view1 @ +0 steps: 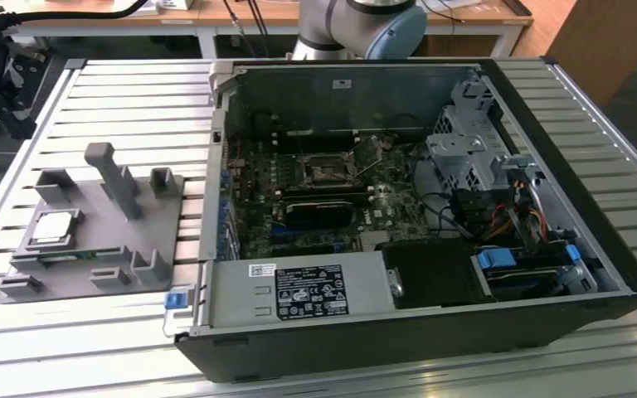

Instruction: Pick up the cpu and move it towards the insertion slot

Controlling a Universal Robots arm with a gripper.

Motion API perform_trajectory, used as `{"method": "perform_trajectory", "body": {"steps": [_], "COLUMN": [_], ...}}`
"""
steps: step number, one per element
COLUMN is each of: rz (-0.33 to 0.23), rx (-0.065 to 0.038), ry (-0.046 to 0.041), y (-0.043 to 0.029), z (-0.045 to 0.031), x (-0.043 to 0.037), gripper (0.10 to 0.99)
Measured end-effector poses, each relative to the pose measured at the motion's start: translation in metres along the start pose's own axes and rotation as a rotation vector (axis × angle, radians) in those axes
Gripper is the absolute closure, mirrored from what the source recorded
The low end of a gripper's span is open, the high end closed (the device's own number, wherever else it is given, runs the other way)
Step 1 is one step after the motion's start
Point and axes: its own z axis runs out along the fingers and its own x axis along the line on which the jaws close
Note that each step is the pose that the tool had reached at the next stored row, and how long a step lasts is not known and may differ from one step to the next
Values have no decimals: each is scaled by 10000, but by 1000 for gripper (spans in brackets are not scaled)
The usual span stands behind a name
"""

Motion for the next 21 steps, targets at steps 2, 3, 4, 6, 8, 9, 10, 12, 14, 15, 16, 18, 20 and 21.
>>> {"method": "perform_trajectory", "body": {"steps": [2, 3, 4, 6, 8, 9, 10, 12, 14, 15, 16, 18, 20, 21], "rz": [1, 0, 0, 1, 1, 1, 0, 0, 0, 0, 0, 0, 0, 0], "rx": [0, 0, 0, 0, 0, 0, 0, 0, -1, -1, -1, 0, -1, 0], "ry": [0, 0, 0, 0, 0, 0, 0, 0, -1, -1, -1, -1, -1, 0], "y": [0, 0, 0, 0, 1, 1, 1, 1, 2, 2, 2, 2, 1, 0], "z": [0, 0, 0, 1, 1, 1, 2, 3, 5, 7, 11, 19, 32, 39], "x": [5, 7, 10, 17, 26, 34, 42, 59, 82, 96, 112, 142, 170, 180], "gripper": [980, 980, 980, 980, 980, 980, 980, 980, 980, 980, 980, 980, 980, 980]}}
